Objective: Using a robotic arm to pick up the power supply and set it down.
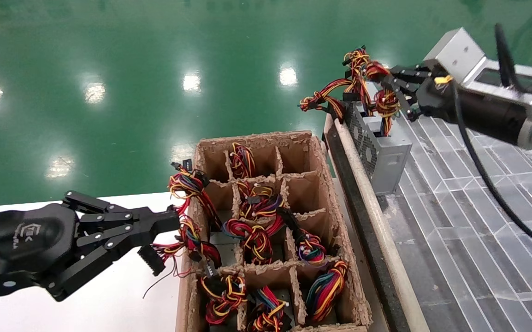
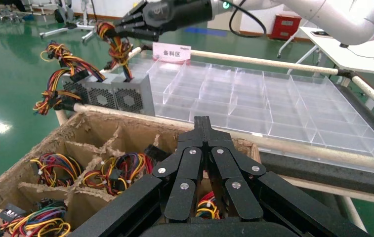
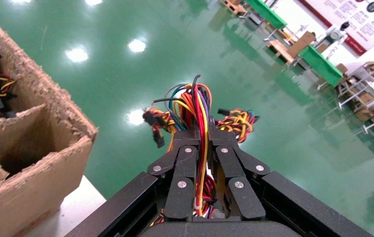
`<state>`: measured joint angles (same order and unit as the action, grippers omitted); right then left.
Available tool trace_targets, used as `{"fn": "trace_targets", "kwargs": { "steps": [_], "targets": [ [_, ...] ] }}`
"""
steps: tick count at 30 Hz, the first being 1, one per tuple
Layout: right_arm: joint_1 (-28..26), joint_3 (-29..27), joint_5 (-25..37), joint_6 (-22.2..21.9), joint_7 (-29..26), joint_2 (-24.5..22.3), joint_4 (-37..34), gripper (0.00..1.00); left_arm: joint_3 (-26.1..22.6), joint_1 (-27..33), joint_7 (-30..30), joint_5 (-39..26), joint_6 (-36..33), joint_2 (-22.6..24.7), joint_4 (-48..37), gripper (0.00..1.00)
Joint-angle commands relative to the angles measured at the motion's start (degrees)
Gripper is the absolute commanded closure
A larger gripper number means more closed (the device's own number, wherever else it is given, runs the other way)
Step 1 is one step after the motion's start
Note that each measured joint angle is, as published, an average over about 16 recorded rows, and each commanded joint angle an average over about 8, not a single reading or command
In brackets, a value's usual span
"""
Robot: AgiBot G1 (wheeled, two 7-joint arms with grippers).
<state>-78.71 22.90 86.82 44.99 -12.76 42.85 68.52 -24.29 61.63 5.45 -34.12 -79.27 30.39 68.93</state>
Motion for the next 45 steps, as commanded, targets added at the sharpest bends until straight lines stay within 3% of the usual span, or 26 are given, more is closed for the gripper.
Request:
{"fn": "trace_targets", "kwargs": {
  "steps": [1,11,12,18,20,45],
  "targets": [
    [0.3,0.2,0.1,0.0,0.3,0.4,-0.6,1.0,0.0,0.0,0.0,0.0,0.0,0.0,0.0,1.0],
    [1.5,0.4,-0.5,0.0,1.1,1.0,-1.1,0.98,0.0,0.0,0.0,0.0,0.0,0.0,0.0,1.0],
    [1.5,0.6,-0.3,0.2,1.0,1.1,-1.2,0.91,0.0,0.0,0.0,0.0,0.0,0.0,0.0,1.0],
    [0.6,1.7,0.9,1.1,0.0,1.7,-1.7,0.16,0.0,0.0,0.0,0.0,0.0,0.0,0.0,1.0],
    [0.5,1.7,1.0,1.2,-0.2,1.7,-1.7,0.0,0.0,0.0,0.0,0.0,0.0,0.0,0.0,1.0],
    [0.6,0.7,-2.0,3.8,-2.4,-0.5,4.6,0.0,0.0,0.0,0.0,0.0,0.0,0.0,0.0,1.0]
  ]
}}
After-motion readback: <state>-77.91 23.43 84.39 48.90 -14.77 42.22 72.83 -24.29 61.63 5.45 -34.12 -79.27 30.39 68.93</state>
